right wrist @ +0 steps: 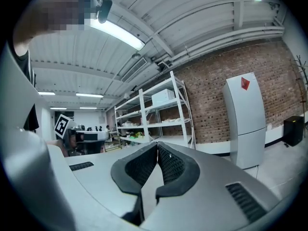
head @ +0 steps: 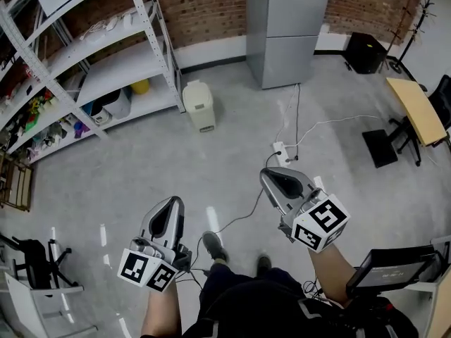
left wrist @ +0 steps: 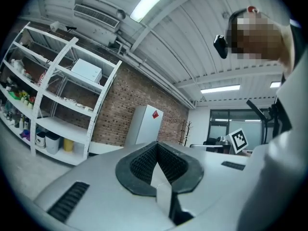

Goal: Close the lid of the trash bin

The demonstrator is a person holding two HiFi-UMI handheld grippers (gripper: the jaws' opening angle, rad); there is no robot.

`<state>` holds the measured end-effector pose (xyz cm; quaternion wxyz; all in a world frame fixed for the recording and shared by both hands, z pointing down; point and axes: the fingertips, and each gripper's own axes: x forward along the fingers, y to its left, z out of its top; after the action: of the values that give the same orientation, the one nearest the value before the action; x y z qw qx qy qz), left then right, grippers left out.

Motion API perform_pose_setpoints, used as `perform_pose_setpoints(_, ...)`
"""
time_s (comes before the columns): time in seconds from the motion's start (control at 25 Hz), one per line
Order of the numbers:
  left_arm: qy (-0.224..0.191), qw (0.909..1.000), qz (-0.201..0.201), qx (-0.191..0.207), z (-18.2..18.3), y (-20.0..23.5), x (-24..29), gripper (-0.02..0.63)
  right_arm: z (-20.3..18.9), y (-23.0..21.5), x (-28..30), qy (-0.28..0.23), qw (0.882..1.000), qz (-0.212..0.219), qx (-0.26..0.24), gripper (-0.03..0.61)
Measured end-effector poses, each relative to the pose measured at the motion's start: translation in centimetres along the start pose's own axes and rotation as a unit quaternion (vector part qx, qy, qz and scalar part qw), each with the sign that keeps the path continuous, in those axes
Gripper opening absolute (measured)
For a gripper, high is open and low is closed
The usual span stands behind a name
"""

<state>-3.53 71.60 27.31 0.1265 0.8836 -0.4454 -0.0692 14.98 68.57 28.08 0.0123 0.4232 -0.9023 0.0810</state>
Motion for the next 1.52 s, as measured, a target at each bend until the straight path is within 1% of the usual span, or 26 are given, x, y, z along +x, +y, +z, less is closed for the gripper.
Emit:
perform_pose_setpoints(0.12,0.013,0.9999,0.008,0.005,-1.0,-3.6,-0.7,-0.002,-0.7,-0.1,-3.4,0.0,1.0,0.004,0.006,0.009)
perform_pose_setpoints(0.24,0.019,0.9997,0.005,0.017,-0.8,-6.1,-1.8,-0.002,-0.8,0.6,-5.3,-0.005,1.0,0.008,0.01,0.009)
perform_pose_setpoints(0.36,0.02,0.9995,0.003,0.026,-0.4,-7.6,-3.0,-0.002,-0.4,1.7,-6.5,-0.012,1.0,0.009,0.011,0.008)
perform_pose_setpoints(0.48,0.019,0.9993,-0.011,0.031,0.0,-8.6,-4.2,-0.002,0.2,3.1,-7.0,-0.019,1.0,0.006,0.007,0.008)
perform_pose_setpoints(0.56,0.016,0.9991,-0.021,0.034,0.2,-8.7,-5.0,-0.002,0.4,4.3,-7.1,-0.023,1.0,0.0,0.003,0.008)
perform_pose_setpoints(0.72,0.005,0.9988,-0.024,0.043,1.4,-7.9,-7.2,-0.002,0.8,7.4,-7.0,-0.028,1.0,-0.003,0.0,0.008)
perform_pose_setpoints(0.8,-0.003,0.9986,-0.022,0.049,2.4,-6.9,-7.9,-0.002,1.4,8.5,-6.3,-0.027,1.0,-0.005,-0.004,0.008)
perform_pose_setpoints(0.96,-0.016,0.9988,-0.015,0.045,3.1,-5.6,-9.0,-0.002,1.8,10.1,-5.2,-0.019,1.0,-0.002,-0.011,0.008)
perform_pose_setpoints(1.12,-0.025,0.9979,-0.018,0.057,3.8,-6.3,-9.3,-0.002,2.2,10.5,-5.6,-0.014,1.0,-0.006,-0.02,0.008)
perform_pose_setpoints(1.4,-0.02,0.997,-0.021,0.072,3.8,-7.0,-9.3,-0.002,2.5,10.6,-6.4,-0.016,1.0,-0.013,-0.017,0.008)
perform_pose_setpoints(1.52,-0.018,0.9971,-0.021,0.071,3.9,-7.0,-9.1,-0.002,2.5,10.5,-6.3,-0.016,1.0,-0.015,-0.017,0.008)
